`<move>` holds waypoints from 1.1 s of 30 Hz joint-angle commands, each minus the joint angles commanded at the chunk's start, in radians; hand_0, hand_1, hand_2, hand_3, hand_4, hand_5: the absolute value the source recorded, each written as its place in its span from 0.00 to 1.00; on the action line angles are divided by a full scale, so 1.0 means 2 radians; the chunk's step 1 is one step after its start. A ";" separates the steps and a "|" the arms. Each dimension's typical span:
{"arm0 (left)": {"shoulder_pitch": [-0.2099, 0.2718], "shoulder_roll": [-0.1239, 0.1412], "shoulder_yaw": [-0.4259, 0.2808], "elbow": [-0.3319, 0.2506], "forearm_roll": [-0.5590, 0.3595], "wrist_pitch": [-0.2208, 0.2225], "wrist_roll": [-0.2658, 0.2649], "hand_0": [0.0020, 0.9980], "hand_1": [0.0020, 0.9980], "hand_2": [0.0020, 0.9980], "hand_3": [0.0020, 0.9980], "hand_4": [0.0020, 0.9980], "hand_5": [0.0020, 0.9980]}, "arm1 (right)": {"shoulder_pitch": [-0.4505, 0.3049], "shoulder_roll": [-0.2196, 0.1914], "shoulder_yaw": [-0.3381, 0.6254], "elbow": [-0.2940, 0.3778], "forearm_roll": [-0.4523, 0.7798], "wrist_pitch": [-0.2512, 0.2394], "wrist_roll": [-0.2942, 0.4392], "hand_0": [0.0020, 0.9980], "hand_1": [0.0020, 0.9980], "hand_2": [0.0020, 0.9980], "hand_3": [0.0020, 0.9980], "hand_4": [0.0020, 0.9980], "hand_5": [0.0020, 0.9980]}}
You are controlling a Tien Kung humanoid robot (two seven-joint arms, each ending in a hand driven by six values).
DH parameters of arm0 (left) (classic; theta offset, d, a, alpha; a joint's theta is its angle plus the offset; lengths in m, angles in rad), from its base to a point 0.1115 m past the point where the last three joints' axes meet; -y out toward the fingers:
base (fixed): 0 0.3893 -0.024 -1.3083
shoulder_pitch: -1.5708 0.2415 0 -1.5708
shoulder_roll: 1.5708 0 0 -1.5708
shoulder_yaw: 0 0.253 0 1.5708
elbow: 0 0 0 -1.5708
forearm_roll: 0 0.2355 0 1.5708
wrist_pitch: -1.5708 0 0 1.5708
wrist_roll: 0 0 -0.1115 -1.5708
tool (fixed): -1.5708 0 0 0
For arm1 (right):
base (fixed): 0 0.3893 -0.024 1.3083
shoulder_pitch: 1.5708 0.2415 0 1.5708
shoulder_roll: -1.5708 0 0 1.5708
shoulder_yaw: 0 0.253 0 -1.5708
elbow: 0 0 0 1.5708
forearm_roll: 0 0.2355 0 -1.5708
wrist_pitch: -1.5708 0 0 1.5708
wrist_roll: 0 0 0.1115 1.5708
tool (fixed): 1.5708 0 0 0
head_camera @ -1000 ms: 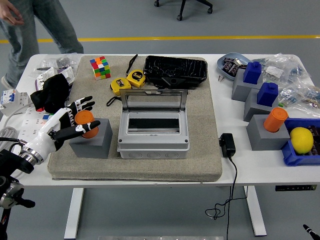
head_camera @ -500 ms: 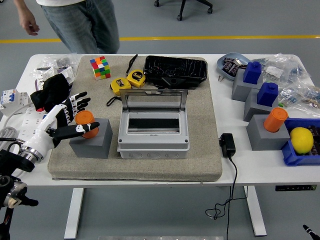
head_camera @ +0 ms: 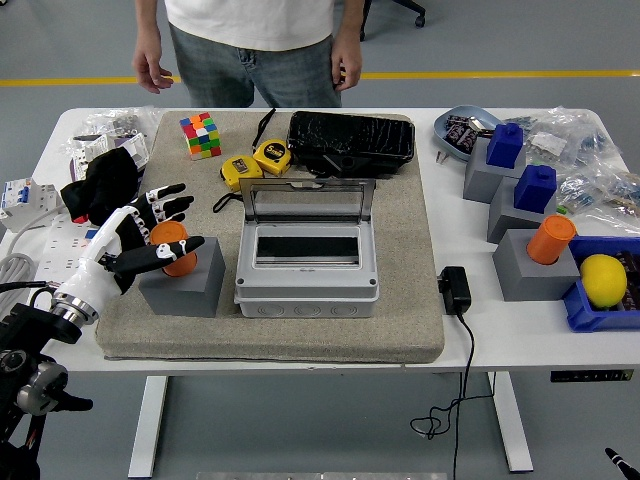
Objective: Fetch the battery,place it into the box,close the lid of the box
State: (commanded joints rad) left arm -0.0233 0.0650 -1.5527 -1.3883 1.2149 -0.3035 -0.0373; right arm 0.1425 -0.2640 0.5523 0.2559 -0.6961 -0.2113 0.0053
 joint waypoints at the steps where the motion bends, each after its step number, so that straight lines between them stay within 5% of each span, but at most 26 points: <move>1: -0.001 -0.001 0.001 0.001 -0.001 0.001 0.000 0.87 0.88 0.78 0.80 1.00 0.02 | 0.000 0.000 0.000 0.000 0.000 0.000 0.000 0.85 0.84 0.80 0.82 1.00 1.00; 15: -0.003 -0.009 0.012 0.015 0.007 0.008 0.000 0.81 0.86 0.77 0.78 1.00 0.00 | 0.000 0.000 0.002 0.000 -0.001 0.000 0.001 0.85 0.84 0.80 0.82 1.00 1.00; 21: -0.004 -0.009 0.013 0.013 0.012 0.019 0.001 0.76 0.81 0.72 0.74 1.00 0.00 | 0.000 0.000 0.003 0.000 -0.001 0.000 0.001 0.85 0.84 0.80 0.82 1.00 1.00; 22: -0.004 -0.009 0.013 0.013 0.013 0.020 0.001 0.68 0.76 0.62 0.64 1.00 0.00 | 0.000 0.000 0.003 0.000 -0.001 0.000 0.001 0.85 0.84 0.80 0.82 1.00 1.00; 33: -0.002 -0.010 0.018 0.012 0.020 0.034 0.001 0.65 0.75 0.59 0.59 0.99 0.00 | 0.000 0.000 0.003 0.000 -0.001 0.001 0.001 0.85 0.84 0.80 0.82 1.00 1.00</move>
State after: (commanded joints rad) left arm -0.0280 0.0454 -1.5159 -1.3638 1.2549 -0.2364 -0.0352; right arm 0.1418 -0.2647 0.5586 0.2554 -0.6982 -0.2099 0.0077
